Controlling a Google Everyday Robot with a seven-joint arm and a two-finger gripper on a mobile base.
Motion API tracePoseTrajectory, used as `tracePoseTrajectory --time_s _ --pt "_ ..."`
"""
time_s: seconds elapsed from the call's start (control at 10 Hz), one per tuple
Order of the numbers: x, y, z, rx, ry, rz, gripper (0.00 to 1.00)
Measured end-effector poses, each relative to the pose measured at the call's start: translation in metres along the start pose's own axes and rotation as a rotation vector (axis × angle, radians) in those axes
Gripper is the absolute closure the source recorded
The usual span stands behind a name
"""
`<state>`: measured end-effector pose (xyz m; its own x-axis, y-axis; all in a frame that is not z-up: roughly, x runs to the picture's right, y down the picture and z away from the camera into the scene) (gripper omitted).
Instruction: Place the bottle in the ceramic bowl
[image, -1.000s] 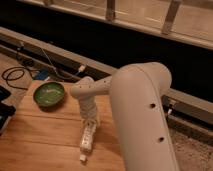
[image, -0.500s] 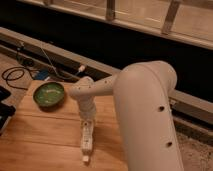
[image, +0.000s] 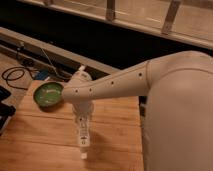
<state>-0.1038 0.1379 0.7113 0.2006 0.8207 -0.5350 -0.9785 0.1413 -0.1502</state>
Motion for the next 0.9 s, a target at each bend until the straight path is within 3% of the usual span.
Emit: tracePoseTrajectory --time_s 0.1,0.2,0.3,0.4,0.6,0.9 --pt "-0.002 0.003 -0.023 -0.053 -0.057 -0.041 1.00" --pt "-0.009 0.006 -0.040 -0.129 -0.096 -0.090 1.00" --pt "-0.019 0.005 -0.050 -0.208 -0.107 -0.141 1.00" --pt "-0.031 0.010 -0.054 -0.273 -0.085 -0.191 1.00" --pt "-0.054 0.031 -0.051 -0.334 -0.025 -0.273 1.00" --pt "-0.072 0.057 -0.053 -0.364 -0.002 -0.332 1.00"
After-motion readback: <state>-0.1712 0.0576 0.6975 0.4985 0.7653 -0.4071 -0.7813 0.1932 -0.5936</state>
